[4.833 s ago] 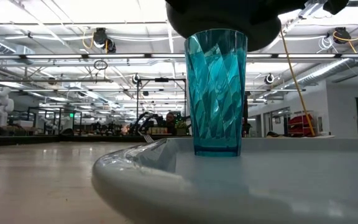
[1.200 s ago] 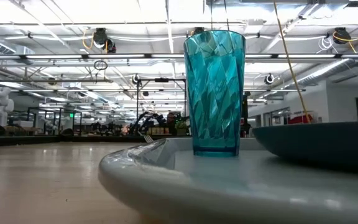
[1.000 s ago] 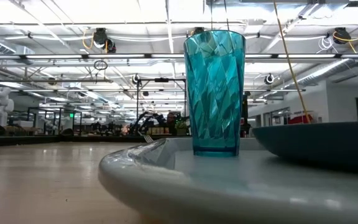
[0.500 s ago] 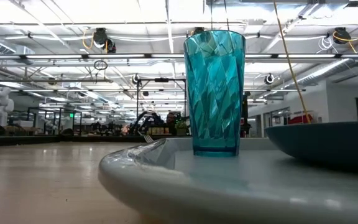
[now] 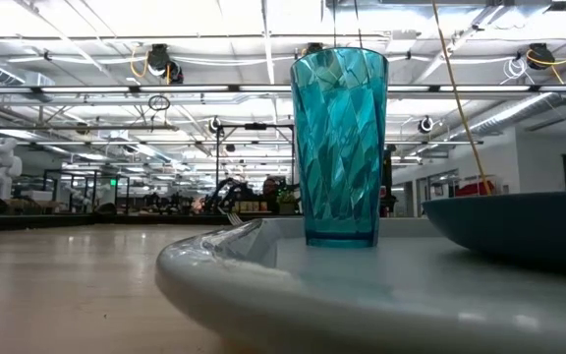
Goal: Pick and place plate/cup/fork/spoon on tray
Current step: Put the orange fork on the gray tray to the left of the blue plate
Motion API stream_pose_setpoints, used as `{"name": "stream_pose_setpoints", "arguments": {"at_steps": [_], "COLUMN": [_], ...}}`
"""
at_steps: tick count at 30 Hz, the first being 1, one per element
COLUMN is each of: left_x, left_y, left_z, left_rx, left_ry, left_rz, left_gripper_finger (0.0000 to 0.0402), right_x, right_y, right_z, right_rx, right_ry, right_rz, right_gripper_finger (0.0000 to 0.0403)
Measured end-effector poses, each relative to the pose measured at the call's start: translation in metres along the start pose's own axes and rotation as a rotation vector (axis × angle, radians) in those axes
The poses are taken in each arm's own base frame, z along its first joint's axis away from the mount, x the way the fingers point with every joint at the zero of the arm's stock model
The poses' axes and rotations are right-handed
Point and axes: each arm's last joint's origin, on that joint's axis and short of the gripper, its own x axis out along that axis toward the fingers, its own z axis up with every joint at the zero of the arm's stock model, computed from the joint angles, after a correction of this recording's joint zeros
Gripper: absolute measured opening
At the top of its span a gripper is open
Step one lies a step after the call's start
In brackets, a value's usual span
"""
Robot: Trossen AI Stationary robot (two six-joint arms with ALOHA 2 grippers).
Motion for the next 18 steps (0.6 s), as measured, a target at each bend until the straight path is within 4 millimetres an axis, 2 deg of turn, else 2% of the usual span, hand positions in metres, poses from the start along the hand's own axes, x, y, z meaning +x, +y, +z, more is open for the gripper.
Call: {"name": "stream_pose_setpoints", "arguments": {"at_steps": [11,18], "left_x": [0.016,0.035], "left_y": [0.01,0.017], "left_z": [0.007,0.011], "left_rx": [-0.019,-0.063], "left_ry": [0.024,0.049], "left_rz": [0.036,0.083], "left_gripper_finger": [0.012,0.012], "right_x": [-0.06,-0.074], "right_y": [-0.024,-0.038], "right_z": [0.025,0.034], "right_rx": [-0.133,-0.26], "right_ry": [-0.313,-0.422], "right_rz": [-0.258,-0.454], "right_gripper_finger": [0.0043,0.0043]}}
